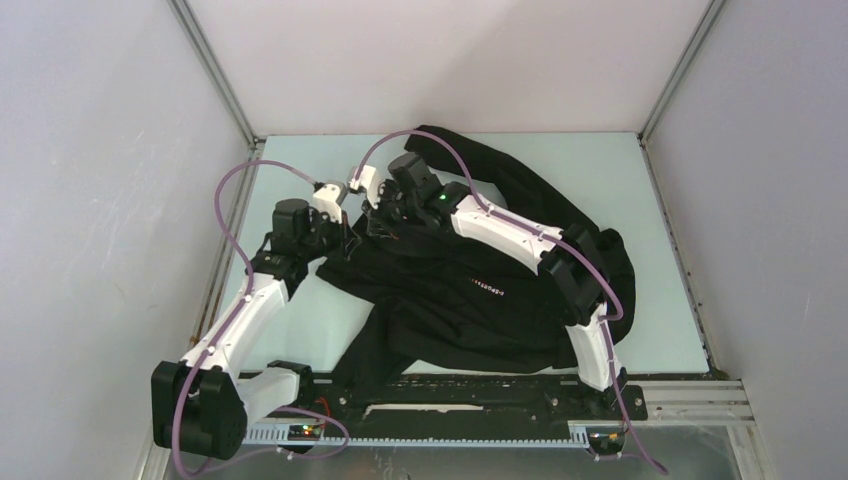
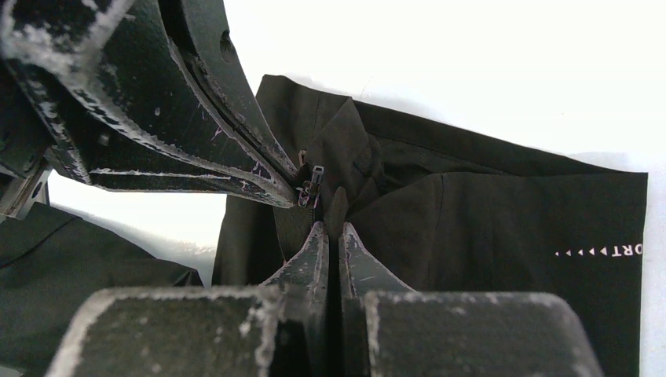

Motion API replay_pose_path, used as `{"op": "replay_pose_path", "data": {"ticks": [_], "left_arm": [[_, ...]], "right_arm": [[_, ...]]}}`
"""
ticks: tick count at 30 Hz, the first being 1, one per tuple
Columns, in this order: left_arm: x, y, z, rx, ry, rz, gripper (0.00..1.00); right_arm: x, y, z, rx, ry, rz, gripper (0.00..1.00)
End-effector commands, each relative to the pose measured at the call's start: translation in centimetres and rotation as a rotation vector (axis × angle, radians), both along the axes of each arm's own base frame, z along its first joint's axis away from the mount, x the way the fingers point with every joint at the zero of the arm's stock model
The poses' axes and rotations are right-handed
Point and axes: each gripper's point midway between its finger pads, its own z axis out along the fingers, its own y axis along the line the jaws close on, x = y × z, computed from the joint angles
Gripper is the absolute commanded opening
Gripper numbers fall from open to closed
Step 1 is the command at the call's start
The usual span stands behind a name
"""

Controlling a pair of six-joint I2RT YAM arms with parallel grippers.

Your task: Zip up the jacket

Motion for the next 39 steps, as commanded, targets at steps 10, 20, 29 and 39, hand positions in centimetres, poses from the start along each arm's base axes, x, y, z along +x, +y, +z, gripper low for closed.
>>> {"op": "replay_pose_path", "data": {"ticks": [10, 20, 29, 39], "left_arm": [[-0.1, -0.3, 0.5, 0.038, -0.047, -0.035, 0.0], [-0.2, -0.5, 0.5, 0.034, -0.05, -0.044, 0.0], [-0.4, -0.7, 0.6, 0.03, -0.057, -0.056, 0.0], [-0.5, -0.8, 0.7, 0.032, -0.062, -0.058, 0.0]], "right_arm": [[-1.6, 1.2, 4.0, 0.096, -0.019, 0.076, 0.0], [-1.6, 1.3, 4.1, 0.128, 0.017, 0.083, 0.0], [-0.8, 1.6, 3.3, 0.104, 0.014, 0.053, 0.0], [-0.1, 1.4, 3.0, 0.092, 0.015, 0.027, 0.0]]}}
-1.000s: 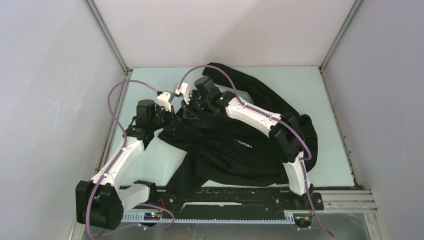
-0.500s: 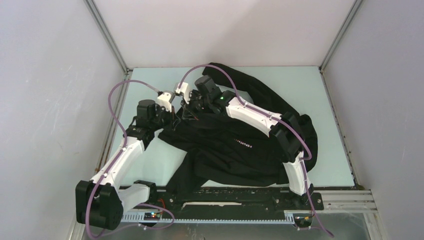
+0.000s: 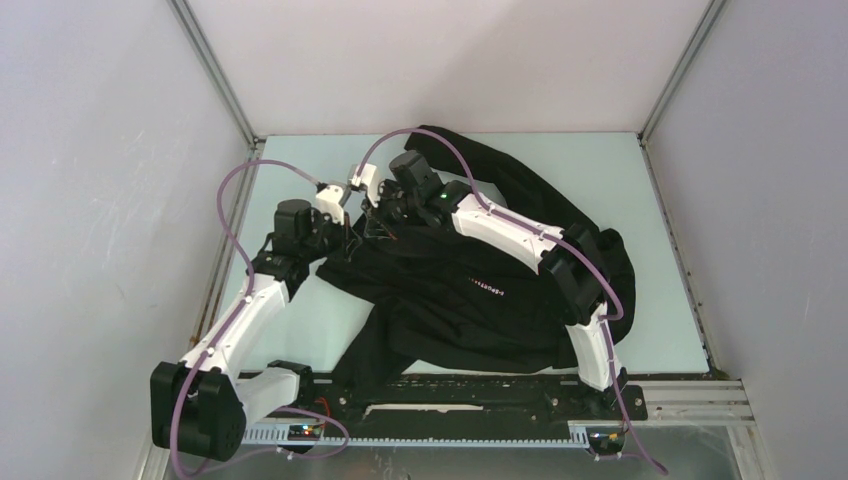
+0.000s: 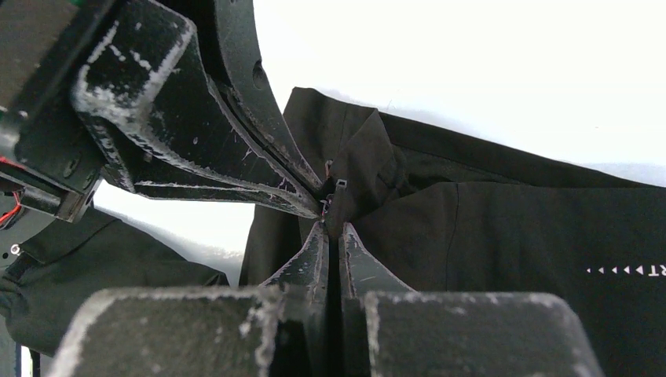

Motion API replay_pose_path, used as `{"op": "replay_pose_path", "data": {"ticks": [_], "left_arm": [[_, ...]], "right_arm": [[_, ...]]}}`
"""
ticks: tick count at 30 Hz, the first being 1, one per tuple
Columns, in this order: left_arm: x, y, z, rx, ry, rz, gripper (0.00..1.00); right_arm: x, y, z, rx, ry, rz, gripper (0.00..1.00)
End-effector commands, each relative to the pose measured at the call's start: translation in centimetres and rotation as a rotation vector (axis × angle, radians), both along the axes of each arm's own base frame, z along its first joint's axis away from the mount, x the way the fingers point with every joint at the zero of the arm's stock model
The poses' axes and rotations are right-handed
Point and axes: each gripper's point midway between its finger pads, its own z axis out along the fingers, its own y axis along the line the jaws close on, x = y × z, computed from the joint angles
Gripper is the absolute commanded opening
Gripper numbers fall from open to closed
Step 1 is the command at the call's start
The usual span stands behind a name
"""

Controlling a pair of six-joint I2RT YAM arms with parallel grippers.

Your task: Zip up the jacket

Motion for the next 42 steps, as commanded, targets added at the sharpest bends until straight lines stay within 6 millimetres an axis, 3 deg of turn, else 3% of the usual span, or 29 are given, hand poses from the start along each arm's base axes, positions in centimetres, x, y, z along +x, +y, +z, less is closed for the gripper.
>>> {"op": "replay_pose_path", "data": {"ticks": [1, 8, 22, 31, 42], "left_arm": [[-0.3, -0.6, 0.7, 0.006, -0.048, -0.043, 0.0], [-0.3, -0.4, 0.4, 0.017, -0.037, -0.033, 0.0], [-0.2, -0.2, 0.3, 0.024, -0.032, -0.026, 0.0], [-0.3, -0.4, 0.4, 0.019, -0.035, -0.034, 0.0], [-0.2, -0.4, 0.3, 0.02, -0.032, -0.034, 0.0]], "right_arm": [[1.0, 0.9, 2.3, 0.046, -0.044, -0.012, 0.0], [1.3, 0.1, 2.6, 0.051, -0.052, -0.033, 0.0], [0.1, -0.3, 2.8, 0.068, -0.042, -0.007, 0.0], [0.4, -0.1, 3.1, 0.078, -0.043, -0.021, 0.0], [1.0, -1.2, 4.2, 0.108, -0.051, -0.052, 0.0]]}}
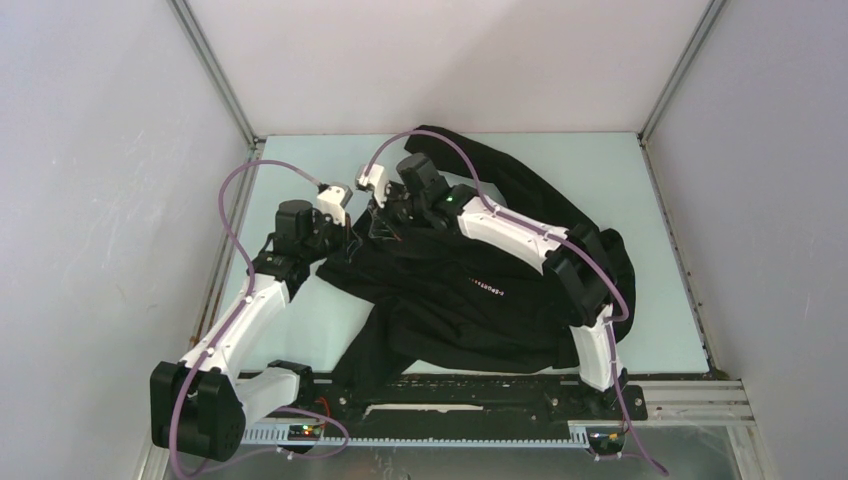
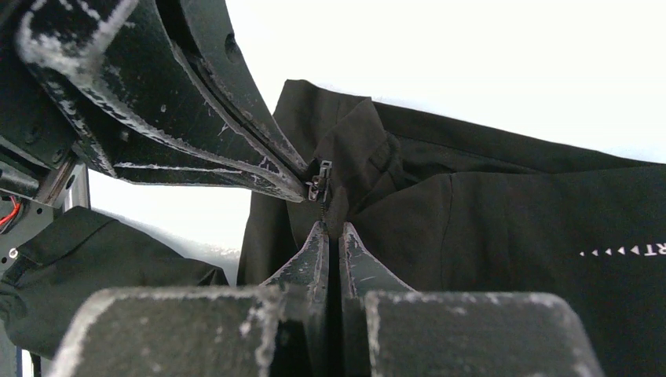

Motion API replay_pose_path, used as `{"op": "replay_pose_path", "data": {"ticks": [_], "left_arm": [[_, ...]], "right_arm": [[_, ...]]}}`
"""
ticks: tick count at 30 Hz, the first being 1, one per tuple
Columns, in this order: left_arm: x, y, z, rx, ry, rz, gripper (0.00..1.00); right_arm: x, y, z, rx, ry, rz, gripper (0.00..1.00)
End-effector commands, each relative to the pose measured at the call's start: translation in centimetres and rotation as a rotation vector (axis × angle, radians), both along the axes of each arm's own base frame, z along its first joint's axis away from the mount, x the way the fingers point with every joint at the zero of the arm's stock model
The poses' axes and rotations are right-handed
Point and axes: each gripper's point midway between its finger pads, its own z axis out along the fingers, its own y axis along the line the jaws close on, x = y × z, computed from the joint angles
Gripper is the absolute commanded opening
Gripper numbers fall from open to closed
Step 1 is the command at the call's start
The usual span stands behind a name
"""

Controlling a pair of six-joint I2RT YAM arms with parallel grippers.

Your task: Zip up the jacket

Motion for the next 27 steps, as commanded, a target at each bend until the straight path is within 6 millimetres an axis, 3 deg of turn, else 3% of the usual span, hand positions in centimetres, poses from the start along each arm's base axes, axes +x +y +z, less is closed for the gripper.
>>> {"op": "replay_pose_path", "data": {"ticks": [1, 15, 27], "left_arm": [[0.0, -0.4, 0.5, 0.007, -0.038, -0.031, 0.0], [-0.1, -0.6, 0.7, 0.004, -0.048, -0.041, 0.0], [-0.2, -0.6, 0.8, 0.007, -0.052, -0.04, 0.0]], "right_arm": [[0.6, 0.0, 5.0, 0.099, -0.069, -0.01, 0.0], [-0.2, 1.5, 4.5, 0.091, -0.056, 0.029, 0.0], [-0.1, 1.5, 3.7, 0.067, -0.047, 0.032, 0.0]]}}
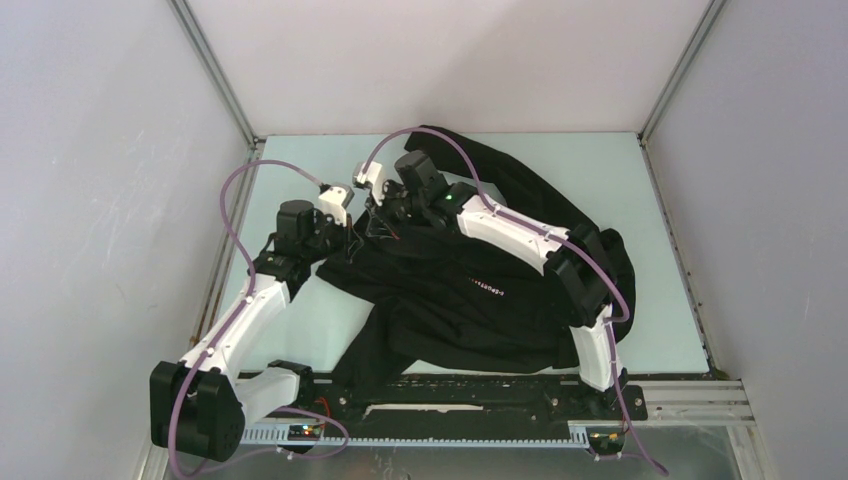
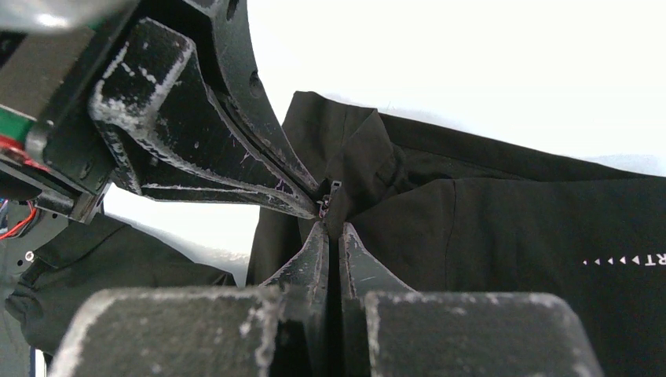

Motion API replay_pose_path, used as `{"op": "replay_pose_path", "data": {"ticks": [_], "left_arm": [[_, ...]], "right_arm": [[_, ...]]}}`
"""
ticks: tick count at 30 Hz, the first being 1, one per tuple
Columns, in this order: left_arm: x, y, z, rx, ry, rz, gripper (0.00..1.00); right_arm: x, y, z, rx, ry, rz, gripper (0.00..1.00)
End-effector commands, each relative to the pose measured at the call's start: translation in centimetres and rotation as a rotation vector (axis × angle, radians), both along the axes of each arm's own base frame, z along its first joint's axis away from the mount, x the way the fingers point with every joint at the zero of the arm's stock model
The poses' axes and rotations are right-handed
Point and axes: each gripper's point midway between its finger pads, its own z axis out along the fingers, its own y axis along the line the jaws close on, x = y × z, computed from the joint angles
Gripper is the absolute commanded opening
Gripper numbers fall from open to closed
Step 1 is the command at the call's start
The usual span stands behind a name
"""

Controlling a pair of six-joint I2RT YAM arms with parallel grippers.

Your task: Zip up the jacket

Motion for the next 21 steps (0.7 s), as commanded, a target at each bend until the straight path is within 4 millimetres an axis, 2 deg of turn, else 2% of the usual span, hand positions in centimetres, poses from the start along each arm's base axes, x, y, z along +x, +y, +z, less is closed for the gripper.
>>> {"op": "replay_pose_path", "data": {"ticks": [1, 10, 21], "left_arm": [[-0.1, -0.3, 0.8, 0.007, -0.052, -0.03, 0.0], [-0.1, -0.2, 1.0, 0.01, -0.063, -0.027, 0.0], [-0.1, -0.4, 1.0, 0.006, -0.062, -0.034, 0.0]], "right_arm": [[0.3, 1.0, 2.5, 0.046, -0.046, 0.019, 0.0], [0.3, 0.9, 1.4, 0.011, -0.038, 0.022, 0.0], [0.3, 1.2, 1.4, 0.013, -0.037, 0.023, 0.0]]}}
